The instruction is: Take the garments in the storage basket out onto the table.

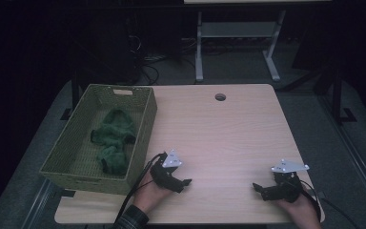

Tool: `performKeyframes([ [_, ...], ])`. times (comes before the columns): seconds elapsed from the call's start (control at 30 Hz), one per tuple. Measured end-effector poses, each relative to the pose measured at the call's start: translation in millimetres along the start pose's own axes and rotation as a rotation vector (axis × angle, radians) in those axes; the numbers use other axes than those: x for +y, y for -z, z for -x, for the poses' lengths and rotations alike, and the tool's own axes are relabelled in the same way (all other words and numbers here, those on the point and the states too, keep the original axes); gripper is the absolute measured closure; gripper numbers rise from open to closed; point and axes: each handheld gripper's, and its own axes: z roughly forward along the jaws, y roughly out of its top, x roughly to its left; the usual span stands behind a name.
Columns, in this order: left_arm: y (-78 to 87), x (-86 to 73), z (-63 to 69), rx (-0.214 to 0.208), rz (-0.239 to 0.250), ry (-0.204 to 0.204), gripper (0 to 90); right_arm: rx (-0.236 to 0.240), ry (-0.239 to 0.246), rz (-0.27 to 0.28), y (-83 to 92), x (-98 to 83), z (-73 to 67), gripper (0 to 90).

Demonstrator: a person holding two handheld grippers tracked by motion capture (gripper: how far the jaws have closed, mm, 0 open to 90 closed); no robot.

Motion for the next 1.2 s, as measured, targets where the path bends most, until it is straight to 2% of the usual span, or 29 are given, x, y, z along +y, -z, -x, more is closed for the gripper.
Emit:
performKeyframes([
  [0.3, 0.1, 0.4, -1.5, -0.005, -0.003, -0.01, 13.2, 0.0, 0.0, 0.0, 0.0, 0.0, 0.0, 1.0],
  [0.6, 4.3, 3.4, -2.9, 0.002, -0.036, -0.017, 13.6, 0.0, 0.001, 0.0, -0.1, 0.1, 0.1, 1.0],
  [0.83, 12.4, 6.4, -5.5, -0.012, 0.0, 0.014, 13.9, 0.0, 0.001, 0.0, 0.0, 0.1, 0.1, 1.0],
  [0.97, 14.3, 9.1, -5.1, -0.018, -0.015, 0.009, 13.9, 0.0, 0.001, 0.0, 0.0, 0.0, 0.1, 1.1],
  [1.2, 17.4, 11.7, -5.3, -0.028, -0.01, 0.008, 14.0, 0.0, 0.001, 0.0, 0.0, 0.1, 0.1, 1.0],
])
